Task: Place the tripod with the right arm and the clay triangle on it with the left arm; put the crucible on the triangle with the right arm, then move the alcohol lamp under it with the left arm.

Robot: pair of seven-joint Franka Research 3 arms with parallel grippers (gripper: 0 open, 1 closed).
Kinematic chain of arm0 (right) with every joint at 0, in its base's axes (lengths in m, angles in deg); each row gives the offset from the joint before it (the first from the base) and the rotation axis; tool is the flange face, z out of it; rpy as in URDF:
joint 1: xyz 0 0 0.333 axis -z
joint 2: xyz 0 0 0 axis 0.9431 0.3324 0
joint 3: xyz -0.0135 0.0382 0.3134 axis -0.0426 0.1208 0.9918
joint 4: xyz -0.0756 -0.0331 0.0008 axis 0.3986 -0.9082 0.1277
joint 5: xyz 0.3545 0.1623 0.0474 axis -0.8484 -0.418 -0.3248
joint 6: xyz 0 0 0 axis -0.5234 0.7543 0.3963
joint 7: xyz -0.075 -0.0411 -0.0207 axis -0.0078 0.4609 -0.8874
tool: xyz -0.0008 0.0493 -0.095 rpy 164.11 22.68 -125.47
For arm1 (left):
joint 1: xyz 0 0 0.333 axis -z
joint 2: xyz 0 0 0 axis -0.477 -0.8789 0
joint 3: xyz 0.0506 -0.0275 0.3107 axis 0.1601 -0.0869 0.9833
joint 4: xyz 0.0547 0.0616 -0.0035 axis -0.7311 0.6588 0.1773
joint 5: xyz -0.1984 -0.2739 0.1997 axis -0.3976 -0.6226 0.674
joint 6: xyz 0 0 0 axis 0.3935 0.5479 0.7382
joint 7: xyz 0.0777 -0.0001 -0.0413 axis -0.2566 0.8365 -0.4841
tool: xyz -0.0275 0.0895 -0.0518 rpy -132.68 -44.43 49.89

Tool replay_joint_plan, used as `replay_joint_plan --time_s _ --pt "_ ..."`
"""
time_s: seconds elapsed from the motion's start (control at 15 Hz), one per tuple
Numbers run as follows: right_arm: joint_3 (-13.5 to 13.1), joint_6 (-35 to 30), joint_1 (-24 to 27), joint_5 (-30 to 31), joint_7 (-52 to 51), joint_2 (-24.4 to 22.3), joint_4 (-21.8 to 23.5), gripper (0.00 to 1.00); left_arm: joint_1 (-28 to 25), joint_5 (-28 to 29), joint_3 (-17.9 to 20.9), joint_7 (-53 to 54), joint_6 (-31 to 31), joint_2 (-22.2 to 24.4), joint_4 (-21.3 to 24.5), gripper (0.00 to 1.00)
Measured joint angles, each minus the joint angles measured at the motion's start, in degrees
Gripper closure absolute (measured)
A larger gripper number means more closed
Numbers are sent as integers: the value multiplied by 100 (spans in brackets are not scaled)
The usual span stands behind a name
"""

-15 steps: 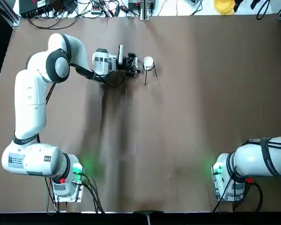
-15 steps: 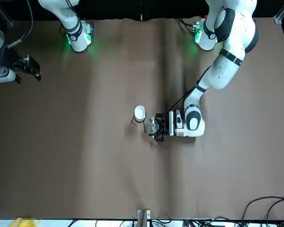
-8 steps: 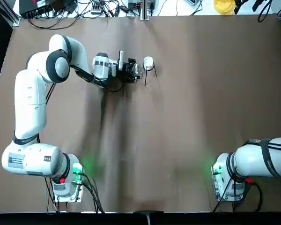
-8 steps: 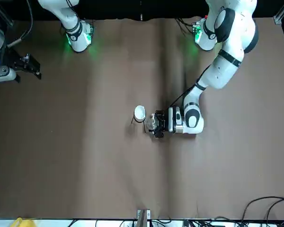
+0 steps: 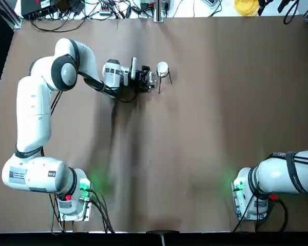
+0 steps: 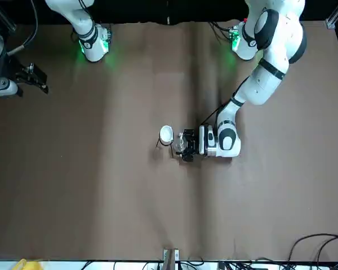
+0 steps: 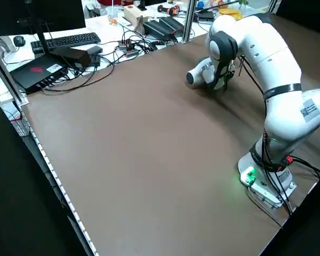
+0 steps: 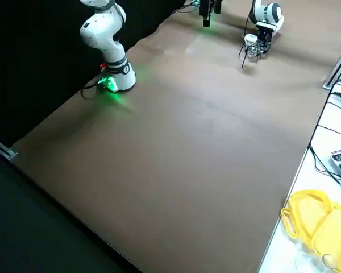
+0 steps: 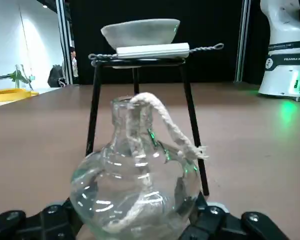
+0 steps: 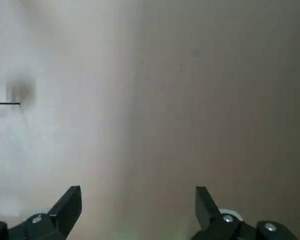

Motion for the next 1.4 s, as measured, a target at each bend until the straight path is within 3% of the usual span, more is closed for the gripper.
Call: replay_joint_plan --time_s 0.8,0.93,1.4 --pt "-89 -206 -7 -152 159 -212 125 0 68 -111 0 42 -2 0 -5 15" --pt "-89 -229 -17 -153 199 -274 170 0 63 -112 3 43 -2 1 -11 1" --pt "-108 -232 -17 -153 220 -317 204 0 17 -112 47 46 -2 3 -15 0"
